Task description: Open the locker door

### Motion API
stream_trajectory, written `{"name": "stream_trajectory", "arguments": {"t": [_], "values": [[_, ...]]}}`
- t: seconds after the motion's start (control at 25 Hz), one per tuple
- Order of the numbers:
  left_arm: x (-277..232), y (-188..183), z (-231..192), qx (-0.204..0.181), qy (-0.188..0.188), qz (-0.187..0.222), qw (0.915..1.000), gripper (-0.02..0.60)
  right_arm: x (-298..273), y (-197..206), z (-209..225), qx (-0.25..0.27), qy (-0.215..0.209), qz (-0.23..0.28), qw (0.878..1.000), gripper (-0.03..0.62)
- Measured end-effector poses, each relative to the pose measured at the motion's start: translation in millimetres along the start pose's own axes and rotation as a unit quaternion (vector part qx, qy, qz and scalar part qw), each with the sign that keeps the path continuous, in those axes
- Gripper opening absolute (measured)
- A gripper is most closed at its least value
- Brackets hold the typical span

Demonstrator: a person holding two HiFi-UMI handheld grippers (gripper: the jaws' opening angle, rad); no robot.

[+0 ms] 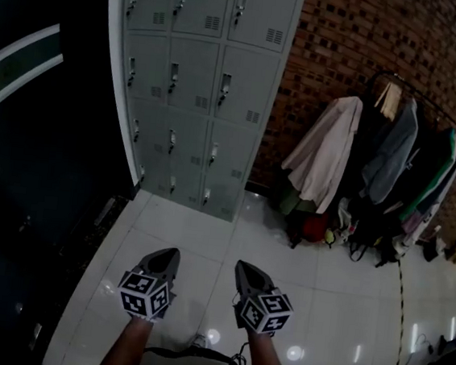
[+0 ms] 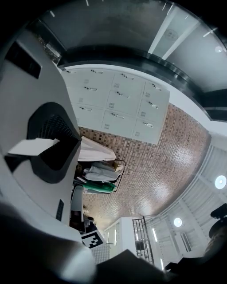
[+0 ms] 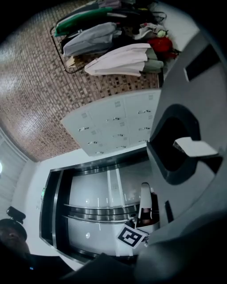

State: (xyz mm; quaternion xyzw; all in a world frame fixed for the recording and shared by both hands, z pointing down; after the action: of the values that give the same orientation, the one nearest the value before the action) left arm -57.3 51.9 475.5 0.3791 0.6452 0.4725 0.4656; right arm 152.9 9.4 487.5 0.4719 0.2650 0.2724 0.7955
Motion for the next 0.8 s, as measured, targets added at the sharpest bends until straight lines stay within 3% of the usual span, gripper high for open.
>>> {"name": "stream_trajectory", "arguments": {"t": [0.24, 0.48, 0.8], "values": [[-48, -19, -17, -0.005, -0.017, -0.001, 0.9998, -0.002, -48, -22, 17, 0.021, -0.023, -0.006, 1.0, 0.008], [-87, -24, -31, -0.011, -0.011, -0.018, 0.9997, -0.002, -71, -35, 39, 0.004, -0.025, 0.011, 1.0, 0.009], [-169, -47, -72, -0.006, 0.012, -0.006, 0.9999, -0.002, -118, -50, 81, 0.001, 0.006, 0.014, 1.0, 0.015]]}}
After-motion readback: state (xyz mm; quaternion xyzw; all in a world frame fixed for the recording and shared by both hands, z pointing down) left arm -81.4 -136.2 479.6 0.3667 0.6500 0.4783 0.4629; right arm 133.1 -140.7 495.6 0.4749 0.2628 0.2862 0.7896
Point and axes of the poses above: the fingertips, and each gripper's own axes: x backward along the fingers, z to its right, y out of its underside, the point moved 5 cm from there along x, backward along the fingers, and after that the axes turned 8 degrees about -x, right-handed, at the moved point
